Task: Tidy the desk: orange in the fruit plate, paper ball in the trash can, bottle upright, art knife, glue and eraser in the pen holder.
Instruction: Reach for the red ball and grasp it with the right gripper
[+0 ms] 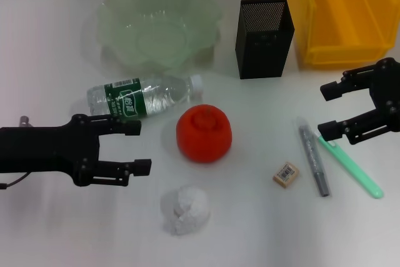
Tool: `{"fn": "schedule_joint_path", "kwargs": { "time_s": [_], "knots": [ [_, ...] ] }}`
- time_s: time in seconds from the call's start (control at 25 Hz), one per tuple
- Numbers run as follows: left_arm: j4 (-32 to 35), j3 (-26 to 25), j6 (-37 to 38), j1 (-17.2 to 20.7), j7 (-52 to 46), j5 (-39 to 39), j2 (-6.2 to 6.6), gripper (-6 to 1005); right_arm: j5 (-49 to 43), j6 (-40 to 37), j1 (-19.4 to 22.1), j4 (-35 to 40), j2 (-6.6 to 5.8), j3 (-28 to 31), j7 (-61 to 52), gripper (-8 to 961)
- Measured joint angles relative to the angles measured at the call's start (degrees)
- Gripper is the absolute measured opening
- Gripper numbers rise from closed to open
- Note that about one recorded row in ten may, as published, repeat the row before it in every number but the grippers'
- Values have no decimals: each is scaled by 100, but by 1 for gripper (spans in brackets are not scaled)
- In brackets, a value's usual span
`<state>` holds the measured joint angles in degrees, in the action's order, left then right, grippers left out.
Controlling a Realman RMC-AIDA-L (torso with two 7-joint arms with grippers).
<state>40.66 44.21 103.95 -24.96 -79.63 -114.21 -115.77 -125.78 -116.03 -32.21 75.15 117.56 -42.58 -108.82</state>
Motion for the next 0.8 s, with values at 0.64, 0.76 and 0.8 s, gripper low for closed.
{"fn": "schedule_joint_path", "kwargs": {
  "time_s": [0.64, 0.76, 0.8],
  "knots": [
    [21, -50, 140, 352, -50, -147, 118, 818, -218, 1707, -630, -50, 156, -2342, -1672, 834],
    [21, -61, 199, 427, -21, -147, 154, 816, -432, 2085, -989, -159, 151, -2977, -2182, 834],
    [21, -67, 204, 475, -17, -145, 165, 816, -759, 2394, -1293, -317, 166, -3446, -2571, 834]
  ]
}}
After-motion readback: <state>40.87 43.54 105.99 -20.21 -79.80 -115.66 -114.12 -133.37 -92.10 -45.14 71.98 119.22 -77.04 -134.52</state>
